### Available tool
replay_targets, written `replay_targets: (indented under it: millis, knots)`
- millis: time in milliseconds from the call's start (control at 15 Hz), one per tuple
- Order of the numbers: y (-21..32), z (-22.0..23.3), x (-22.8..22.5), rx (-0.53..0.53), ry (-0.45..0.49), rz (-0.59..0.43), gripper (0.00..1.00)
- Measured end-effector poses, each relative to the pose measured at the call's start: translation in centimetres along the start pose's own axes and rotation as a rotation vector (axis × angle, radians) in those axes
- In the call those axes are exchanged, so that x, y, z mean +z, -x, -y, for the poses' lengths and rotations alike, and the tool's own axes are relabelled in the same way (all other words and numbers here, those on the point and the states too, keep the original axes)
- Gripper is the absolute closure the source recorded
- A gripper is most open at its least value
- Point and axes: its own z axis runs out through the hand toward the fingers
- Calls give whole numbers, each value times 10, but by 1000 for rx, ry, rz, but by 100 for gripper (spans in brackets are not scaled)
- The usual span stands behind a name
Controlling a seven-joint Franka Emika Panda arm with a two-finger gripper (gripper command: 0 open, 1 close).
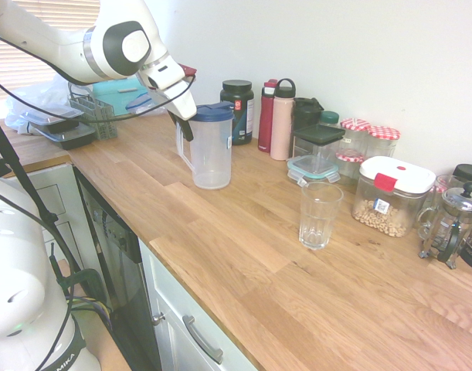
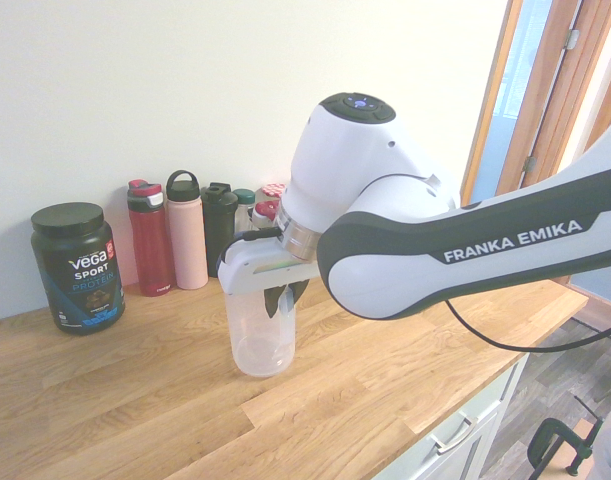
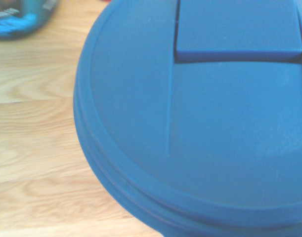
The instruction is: Pour me some water
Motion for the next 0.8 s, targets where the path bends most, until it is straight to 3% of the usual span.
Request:
replay_targets:
  millis: [267,333,800]
  knots:
    - [7,7,2,19,-6,0,100]
    - [4,9,3,26,-6,2,0]
    - [-3,12,11,47,-7,24,0]
